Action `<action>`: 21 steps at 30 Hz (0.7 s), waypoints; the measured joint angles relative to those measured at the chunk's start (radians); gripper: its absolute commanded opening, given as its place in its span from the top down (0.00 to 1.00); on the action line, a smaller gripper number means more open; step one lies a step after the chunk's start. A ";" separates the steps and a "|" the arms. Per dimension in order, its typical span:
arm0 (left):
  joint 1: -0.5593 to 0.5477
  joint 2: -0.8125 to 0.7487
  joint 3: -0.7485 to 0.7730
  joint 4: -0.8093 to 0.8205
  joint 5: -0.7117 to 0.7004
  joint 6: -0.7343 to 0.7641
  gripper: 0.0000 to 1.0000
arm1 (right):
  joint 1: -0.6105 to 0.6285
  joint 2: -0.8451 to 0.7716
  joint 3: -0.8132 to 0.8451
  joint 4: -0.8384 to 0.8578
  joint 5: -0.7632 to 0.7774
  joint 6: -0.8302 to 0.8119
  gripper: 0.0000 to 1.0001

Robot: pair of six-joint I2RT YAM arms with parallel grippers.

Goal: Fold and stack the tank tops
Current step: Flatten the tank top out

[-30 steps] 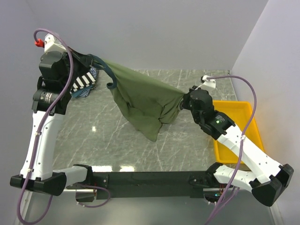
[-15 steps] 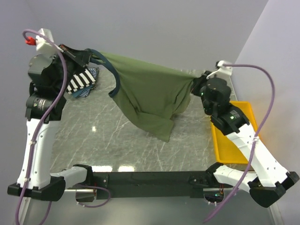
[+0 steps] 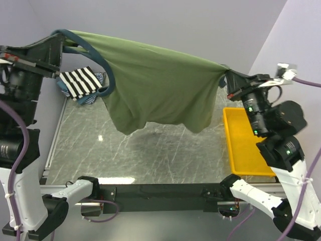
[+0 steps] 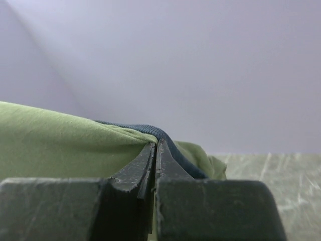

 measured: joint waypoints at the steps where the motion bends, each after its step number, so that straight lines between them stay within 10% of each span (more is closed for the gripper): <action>1: 0.000 0.000 0.014 0.002 0.001 0.003 0.99 | 0.000 -0.005 0.012 0.000 -0.012 -0.003 1.00; 21: 0.006 0.029 0.036 0.015 -0.114 0.082 0.99 | 0.111 0.312 0.010 0.066 -0.122 -0.026 1.00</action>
